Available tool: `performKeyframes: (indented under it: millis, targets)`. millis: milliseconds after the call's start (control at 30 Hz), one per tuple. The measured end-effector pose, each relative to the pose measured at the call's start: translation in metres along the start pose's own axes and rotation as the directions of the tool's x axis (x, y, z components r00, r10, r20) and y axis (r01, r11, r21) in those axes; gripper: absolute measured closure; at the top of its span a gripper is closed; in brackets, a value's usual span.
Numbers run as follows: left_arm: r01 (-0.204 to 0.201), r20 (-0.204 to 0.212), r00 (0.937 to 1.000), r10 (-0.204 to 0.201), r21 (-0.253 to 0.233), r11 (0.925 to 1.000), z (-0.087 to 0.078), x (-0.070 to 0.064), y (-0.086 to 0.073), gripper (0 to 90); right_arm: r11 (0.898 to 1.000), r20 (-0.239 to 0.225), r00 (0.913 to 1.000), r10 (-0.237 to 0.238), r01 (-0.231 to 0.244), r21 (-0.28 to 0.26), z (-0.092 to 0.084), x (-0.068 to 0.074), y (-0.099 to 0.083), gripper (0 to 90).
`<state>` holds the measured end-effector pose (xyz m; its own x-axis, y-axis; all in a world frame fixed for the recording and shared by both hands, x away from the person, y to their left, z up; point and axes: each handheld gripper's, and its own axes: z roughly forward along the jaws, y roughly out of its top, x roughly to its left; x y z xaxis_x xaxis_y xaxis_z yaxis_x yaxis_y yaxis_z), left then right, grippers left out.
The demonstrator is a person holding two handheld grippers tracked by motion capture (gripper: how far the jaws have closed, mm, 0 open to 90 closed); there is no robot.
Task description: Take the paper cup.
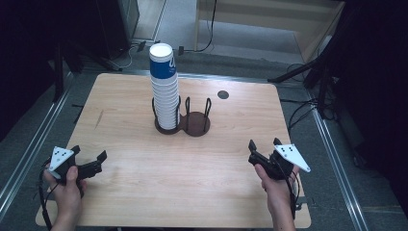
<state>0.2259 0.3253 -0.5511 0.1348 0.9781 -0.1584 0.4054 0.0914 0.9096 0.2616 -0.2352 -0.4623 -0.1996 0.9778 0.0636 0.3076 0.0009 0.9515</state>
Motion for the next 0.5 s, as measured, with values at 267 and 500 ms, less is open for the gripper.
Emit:
performKeyframes:
  millis: [267, 500]
  targets:
    - [-0.008, 0.004, 1.0000, 0.008, 0.013, 0.9999, 0.001, -0.001, 0.001, 0.0, 1.000, -0.024, 0.9995, -0.020, 0.021, 0.012, 0.005, 0.014, 0.012, 12.6]
    - [-0.009, 0.009, 0.9999, 0.008, 0.013, 0.9999, 0.001, 0.000, 0.001, 0.0, 0.999, -0.064, 0.9975, -0.028, 0.029, 0.015, 0.009, 0.023, 0.019, 9.4]
